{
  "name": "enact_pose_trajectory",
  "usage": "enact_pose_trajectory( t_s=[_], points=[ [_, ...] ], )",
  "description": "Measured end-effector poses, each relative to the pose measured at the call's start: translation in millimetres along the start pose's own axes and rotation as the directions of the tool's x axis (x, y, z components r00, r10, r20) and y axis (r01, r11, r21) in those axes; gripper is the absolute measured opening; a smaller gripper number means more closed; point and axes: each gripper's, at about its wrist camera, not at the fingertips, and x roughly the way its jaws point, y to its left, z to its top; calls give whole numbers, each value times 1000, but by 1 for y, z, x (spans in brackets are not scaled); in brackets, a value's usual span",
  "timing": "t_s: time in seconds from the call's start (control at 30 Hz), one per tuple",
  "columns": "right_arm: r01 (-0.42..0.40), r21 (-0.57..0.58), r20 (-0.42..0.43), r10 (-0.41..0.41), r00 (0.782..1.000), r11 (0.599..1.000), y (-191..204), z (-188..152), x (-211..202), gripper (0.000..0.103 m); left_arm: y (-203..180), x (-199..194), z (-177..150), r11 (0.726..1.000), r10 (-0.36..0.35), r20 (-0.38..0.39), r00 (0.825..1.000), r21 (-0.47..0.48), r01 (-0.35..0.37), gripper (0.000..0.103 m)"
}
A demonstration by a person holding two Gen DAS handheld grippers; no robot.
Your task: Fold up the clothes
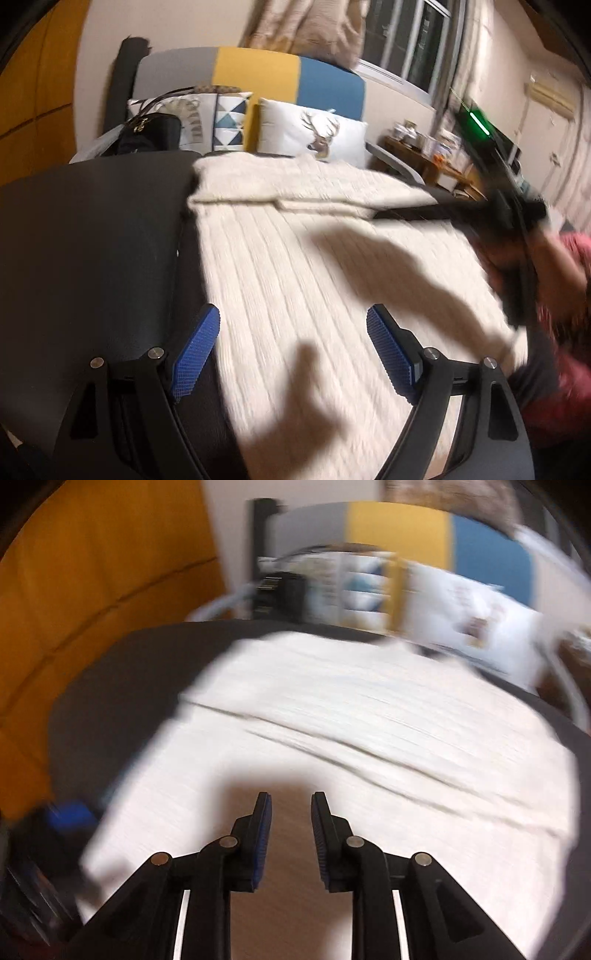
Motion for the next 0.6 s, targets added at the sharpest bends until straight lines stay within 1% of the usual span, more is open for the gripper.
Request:
enact_pose_trajectory(
  t_s=[0.03,0.1,0.2,0.27,0.3,0.33,0.4,0.43,0.47,0.5,0.53,0.6],
  points=[
    [53,14,-10,-53,999,999,-16,-9,-7,21,0,9,5,1000,4,-25,1000,-7,-4,84],
    [96,41,-22,-96,995,995,-41,-22,-15,22,-1,28,13,1000,13,-75,997,-18,-15,84],
    [160,71,-65,-155,986,985,-67,-48,-23,22,-3,50,10,997,77,-151,986,-8,-79,84],
    [194,87,-115,-184,976,977,-81,-70,-23,22,-3,52,8,994,105,-149,983,22,-103,84],
    [185,95,-122,-173,977,978,-83,-80,-28,23,-6,53,5,992,124,-151,981,51,-118,84],
    [171,110,-89,-161,983,979,-84,-89,-33,24,-10,52,1,987,145,-160,976,91,-132,84],
    [140,139,-22,-138,990,980,-87,-105,-43,25,-15,47,-5,984,152,-162,975,123,-133,84],
    [129,154,-7,-130,992,979,-86,-111,-46,25,-17,44,-8,981,155,-164,974,139,-133,84],
    [103,173,1,-105,995,980,-87,-115,-50,26,-19,41,-11,979,159,-165,973,155,-133,84],
    [76,191,10,-80,997,979,-89,-119,-54,26,-21,39,-12,978,158,-170,973,159,-132,84],
    [49,208,19,-55,998,977,-90,-122,-58,26,-21,36,-8,983,146,-178,973,133,-123,84],
    [-17,250,33,9,999,968,-95,-125,-64,26,-22,30,8,992,110,-152,982,81,-99,84]
  ],
)
